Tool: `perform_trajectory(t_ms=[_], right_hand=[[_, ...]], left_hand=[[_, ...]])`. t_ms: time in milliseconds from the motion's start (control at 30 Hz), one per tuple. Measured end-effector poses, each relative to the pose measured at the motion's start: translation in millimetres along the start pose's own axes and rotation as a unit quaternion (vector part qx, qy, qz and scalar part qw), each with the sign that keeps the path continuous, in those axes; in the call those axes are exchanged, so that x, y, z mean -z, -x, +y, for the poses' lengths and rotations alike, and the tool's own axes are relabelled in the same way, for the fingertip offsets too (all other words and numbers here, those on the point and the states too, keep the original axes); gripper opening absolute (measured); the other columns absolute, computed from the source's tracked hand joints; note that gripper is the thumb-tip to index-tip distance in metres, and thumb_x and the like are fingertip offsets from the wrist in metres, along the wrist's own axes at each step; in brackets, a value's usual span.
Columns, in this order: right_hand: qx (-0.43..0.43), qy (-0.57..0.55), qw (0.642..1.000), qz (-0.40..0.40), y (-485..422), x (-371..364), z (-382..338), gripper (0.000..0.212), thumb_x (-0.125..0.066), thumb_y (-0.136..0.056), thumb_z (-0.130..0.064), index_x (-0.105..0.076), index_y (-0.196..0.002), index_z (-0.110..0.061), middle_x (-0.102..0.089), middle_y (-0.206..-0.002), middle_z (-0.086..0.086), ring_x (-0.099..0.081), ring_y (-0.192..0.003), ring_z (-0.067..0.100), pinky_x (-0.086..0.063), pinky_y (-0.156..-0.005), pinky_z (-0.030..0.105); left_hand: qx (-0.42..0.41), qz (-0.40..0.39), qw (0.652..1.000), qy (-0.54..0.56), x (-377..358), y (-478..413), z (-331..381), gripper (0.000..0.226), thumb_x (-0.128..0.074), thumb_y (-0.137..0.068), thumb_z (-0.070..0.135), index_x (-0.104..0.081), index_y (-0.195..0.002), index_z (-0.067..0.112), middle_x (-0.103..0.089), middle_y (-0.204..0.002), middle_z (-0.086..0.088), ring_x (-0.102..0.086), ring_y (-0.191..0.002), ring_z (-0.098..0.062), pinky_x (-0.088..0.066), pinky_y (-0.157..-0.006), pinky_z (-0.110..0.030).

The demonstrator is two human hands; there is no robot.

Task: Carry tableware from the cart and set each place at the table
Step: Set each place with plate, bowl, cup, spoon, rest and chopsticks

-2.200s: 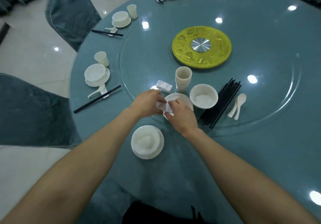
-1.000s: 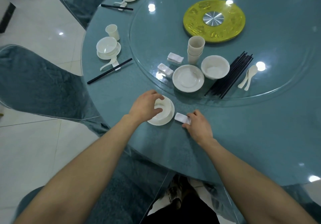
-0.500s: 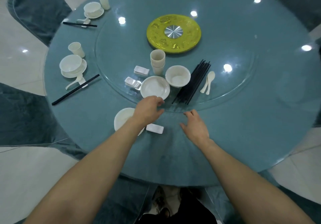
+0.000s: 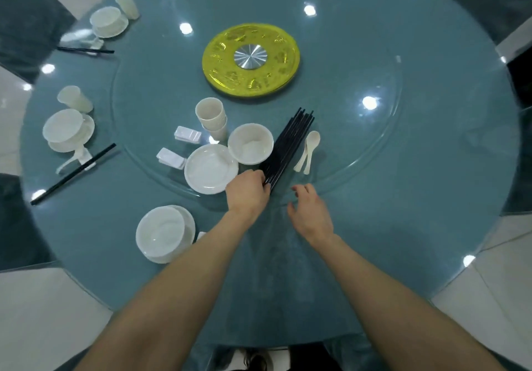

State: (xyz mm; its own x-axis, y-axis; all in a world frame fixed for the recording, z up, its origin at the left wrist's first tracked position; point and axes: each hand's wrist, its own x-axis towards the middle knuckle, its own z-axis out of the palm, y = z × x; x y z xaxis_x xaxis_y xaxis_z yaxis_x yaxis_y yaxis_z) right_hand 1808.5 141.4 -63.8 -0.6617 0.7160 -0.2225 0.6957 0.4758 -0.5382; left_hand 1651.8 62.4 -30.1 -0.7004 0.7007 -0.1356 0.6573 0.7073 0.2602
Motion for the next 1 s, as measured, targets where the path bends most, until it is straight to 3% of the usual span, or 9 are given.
perform_trajectory(t_ms=[167,467,700,1000], right_hand=[[0.004,-0.020,1.000,0.000,-13,1,7,0.041,-0.059,-0.099,-0.022,-0.057,-0.139,-0.014,-0.054,-0.131,0.005,-0.067,-0.104,0.030,-0.056,-0.088,0.050],[0.010,-0.022,1.000,0.001,-19,1,11,0.043,-0.057,-0.100,-0.025,-0.056,-0.142,-0.015,-0.056,-0.129,0.004,-0.066,-0.102,0.028,-0.056,-0.089,0.049],[0.020,-0.027,0.999,0.006,-13,1,11,0.040,-0.056,-0.101,-0.025,-0.059,-0.139,-0.013,-0.058,-0.126,0.005,-0.066,-0.099,0.027,-0.056,-0.087,0.047],[0.022,-0.025,0.999,0.003,-12,-1,15,0.039,-0.056,-0.100,-0.025,-0.059,-0.137,-0.015,-0.059,-0.126,0.001,-0.066,-0.101,0.023,-0.056,-0.090,0.045]], left_hand=[[0.003,0.008,1.000,-0.008,-9,-5,9,0.023,-0.072,-0.092,0.044,-0.067,-0.098,0.022,-0.065,-0.100,0.001,-0.067,-0.088,-0.025,-0.054,-0.074,-0.040],[-0.028,-0.020,0.999,-0.008,-8,-4,12,0.014,-0.073,-0.091,0.043,-0.070,-0.091,0.029,-0.061,-0.095,0.009,-0.066,-0.085,-0.021,-0.052,-0.070,-0.036],[-0.005,-0.022,0.997,-0.076,-9,-2,15,0.027,-0.070,-0.092,0.051,-0.075,-0.086,0.025,-0.071,-0.087,0.005,-0.069,-0.086,-0.023,-0.049,-0.067,-0.032],[0.032,-0.059,0.995,-0.073,-12,-6,18,0.030,-0.073,-0.089,0.054,-0.075,-0.086,0.024,-0.073,-0.082,0.001,-0.072,-0.080,-0.026,-0.054,-0.065,-0.033]])
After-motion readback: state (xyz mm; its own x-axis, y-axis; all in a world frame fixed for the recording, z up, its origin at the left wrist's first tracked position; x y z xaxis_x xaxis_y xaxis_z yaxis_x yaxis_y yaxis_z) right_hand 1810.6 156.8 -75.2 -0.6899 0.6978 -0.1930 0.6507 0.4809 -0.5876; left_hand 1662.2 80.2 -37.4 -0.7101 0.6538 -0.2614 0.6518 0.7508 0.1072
